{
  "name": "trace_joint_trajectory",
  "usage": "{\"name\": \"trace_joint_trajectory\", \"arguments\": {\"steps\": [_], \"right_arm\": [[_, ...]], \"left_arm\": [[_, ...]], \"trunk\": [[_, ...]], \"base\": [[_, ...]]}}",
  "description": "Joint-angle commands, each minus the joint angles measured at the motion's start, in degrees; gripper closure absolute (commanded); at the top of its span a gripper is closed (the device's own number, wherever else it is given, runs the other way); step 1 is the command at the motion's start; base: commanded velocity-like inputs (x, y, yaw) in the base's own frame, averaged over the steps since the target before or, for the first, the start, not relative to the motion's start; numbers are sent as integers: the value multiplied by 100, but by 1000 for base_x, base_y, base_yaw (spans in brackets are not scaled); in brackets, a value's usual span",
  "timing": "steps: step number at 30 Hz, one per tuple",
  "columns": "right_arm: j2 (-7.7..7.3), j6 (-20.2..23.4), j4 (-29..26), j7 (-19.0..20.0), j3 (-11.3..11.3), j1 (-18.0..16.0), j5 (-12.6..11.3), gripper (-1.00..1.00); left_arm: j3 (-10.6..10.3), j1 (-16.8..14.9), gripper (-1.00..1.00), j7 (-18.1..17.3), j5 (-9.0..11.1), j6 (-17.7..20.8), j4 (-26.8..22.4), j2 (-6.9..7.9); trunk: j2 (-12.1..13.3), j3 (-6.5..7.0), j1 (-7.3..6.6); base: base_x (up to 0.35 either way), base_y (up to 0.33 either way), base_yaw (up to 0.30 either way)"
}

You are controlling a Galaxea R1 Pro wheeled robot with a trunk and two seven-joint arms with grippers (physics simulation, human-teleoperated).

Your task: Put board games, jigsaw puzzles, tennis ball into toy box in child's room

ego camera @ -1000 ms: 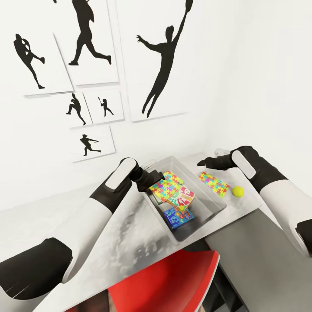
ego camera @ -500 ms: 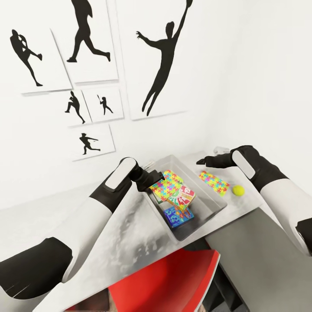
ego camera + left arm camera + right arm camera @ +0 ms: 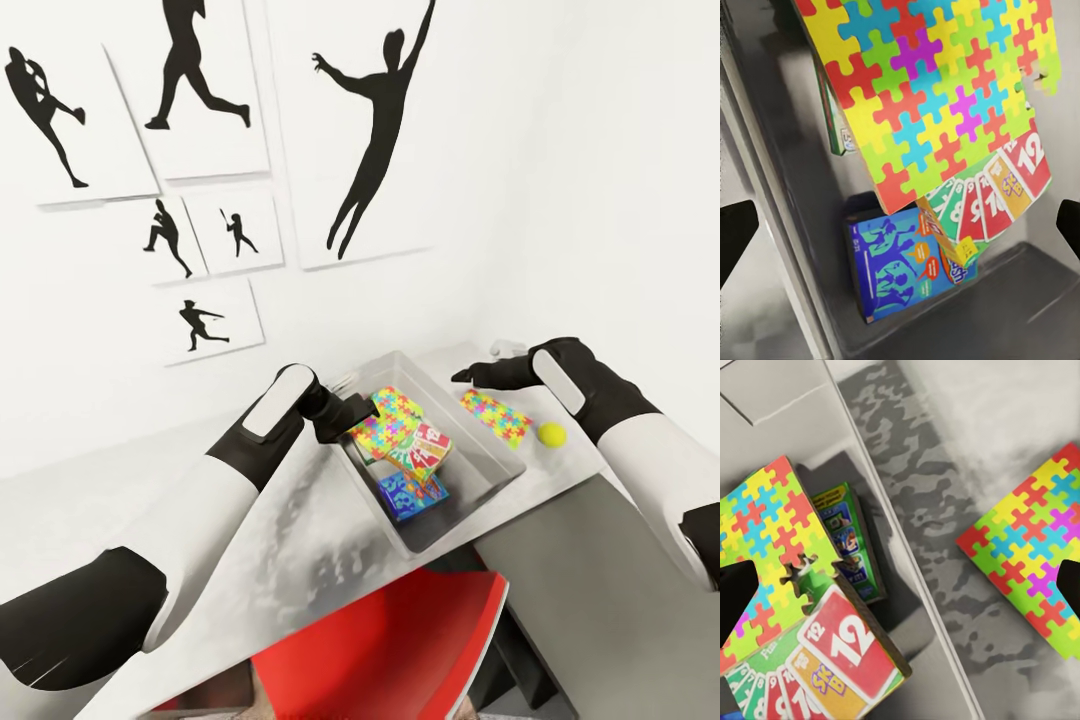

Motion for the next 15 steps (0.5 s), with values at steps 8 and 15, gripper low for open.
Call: {"name": "trace_joint_trajectory", "arguments": {"steps": [8, 15], "right_arm": [[20, -1, 2, 77, 41, 14, 63, -100], [29, -9, 3, 97, 48, 34, 69, -100]], "left_arm": [[-1, -7, -100, 91, 37, 23, 115, 1], [29, -23, -100, 322, 50, 96, 163, 1]], "trunk": [[-12, -84, 3], [-12, -148, 3]], "base": [[0, 0, 0], [0, 0, 0]]}}
